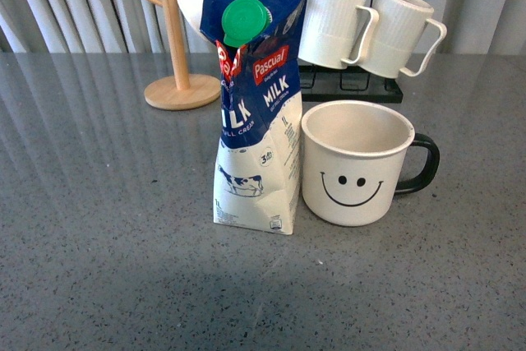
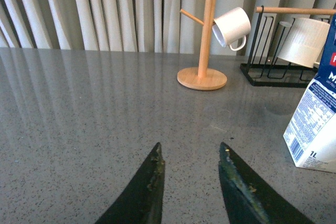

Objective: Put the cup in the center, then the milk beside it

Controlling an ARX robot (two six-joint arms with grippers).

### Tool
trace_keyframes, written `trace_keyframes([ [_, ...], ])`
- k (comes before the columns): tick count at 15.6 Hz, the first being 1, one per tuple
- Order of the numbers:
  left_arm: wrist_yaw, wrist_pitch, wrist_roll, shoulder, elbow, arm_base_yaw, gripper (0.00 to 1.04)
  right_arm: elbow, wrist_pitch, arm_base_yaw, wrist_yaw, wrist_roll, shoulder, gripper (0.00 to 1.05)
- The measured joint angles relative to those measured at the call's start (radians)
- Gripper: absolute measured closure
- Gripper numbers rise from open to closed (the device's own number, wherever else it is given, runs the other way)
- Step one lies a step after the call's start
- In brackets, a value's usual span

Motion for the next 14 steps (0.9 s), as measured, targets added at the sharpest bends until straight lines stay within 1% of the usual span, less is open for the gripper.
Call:
trace_keyframes([
  [2, 0.000, 0.000, 0.000, 0.000, 0.000, 0.000, 0.52, 0.000, 0.000, 0.000, 0.000, 0.000, 0.000, 0.07],
  [4, 0.000, 0.000, 0.000, 0.000, 0.000, 0.000, 0.27, 0.000, 0.000, 0.000, 0.000, 0.000, 0.000, 0.07],
  [5, 0.000, 0.000, 0.002, 0.000, 0.000, 0.000, 0.06, 0.000, 0.000, 0.000, 0.000, 0.000, 0.000, 0.07],
  [6, 0.000, 0.000, 0.002, 0.000, 0.000, 0.000, 0.08, 0.000, 0.000, 0.000, 0.000, 0.000, 0.000, 0.07],
  [14, 0.000, 0.000, 0.002, 0.000, 0.000, 0.000, 0.07, 0.000, 0.000, 0.000, 0.000, 0.000, 0.000, 0.07],
])
